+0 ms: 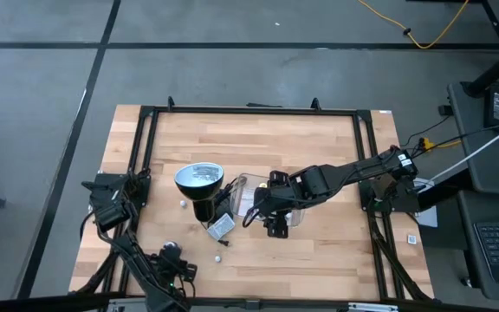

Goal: Pick & Place food coloring
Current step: Put the big purple food coloring bottle into the transparent bin

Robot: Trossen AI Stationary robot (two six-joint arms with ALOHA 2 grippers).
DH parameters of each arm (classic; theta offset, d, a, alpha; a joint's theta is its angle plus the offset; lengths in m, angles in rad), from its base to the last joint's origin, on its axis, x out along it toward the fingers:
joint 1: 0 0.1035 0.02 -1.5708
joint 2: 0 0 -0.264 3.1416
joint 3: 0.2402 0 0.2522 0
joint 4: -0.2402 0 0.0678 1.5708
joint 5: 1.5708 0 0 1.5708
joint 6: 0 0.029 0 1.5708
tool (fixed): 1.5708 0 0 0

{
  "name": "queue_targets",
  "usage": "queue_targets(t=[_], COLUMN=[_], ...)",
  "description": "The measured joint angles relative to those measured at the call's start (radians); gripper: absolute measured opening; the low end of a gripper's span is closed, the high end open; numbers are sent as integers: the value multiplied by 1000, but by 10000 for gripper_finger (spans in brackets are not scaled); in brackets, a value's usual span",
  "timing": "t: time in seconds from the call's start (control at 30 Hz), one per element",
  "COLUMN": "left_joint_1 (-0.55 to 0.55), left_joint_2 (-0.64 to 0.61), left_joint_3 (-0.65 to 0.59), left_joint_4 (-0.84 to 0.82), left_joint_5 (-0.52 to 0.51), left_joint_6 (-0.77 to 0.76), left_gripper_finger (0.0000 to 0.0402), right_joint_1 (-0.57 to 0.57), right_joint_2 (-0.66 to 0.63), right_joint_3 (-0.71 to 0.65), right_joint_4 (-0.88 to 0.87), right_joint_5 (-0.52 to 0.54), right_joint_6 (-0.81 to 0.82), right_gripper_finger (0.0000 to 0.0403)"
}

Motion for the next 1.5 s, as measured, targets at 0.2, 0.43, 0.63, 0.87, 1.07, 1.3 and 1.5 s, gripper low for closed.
queue_targets(t=[0.2, 0.43, 0.63, 0.87, 1.07, 1.3, 1.5], left_joint_1=[0, 1, 1, 2, -1, 2, 2], left_joint_2=[-1, -3, -2, -1, -3, 2, 2], left_joint_3=[-56, -105, -113, -139, -153, -156, -155], left_joint_4=[72, 78, 87, 90, 94, 68, 74], left_joint_5=[-58, -93, -161, -206, -243, -256, -263], left_joint_6=[-1, -1, 16, 21, 39, 32, 21], left_gripper_finger=[224, 224, 224, 224, 224, 223, 225], right_joint_1=[0, -3, -3, -4, -3, -3, -3], right_joint_2=[0, 0, 0, 0, 0, 0, 0], right_joint_3=[0, 0, 0, 0, 0, 0, 0], right_joint_4=[20, 44, 47, 92, 133, 139, 139], right_joint_5=[16, 16, 16, 17, 16, 16, 16], right_joint_6=[1, 3, 22, 21, 19, 22, 21], right_gripper_finger=[329, 329, 329, 329, 329, 329, 329])
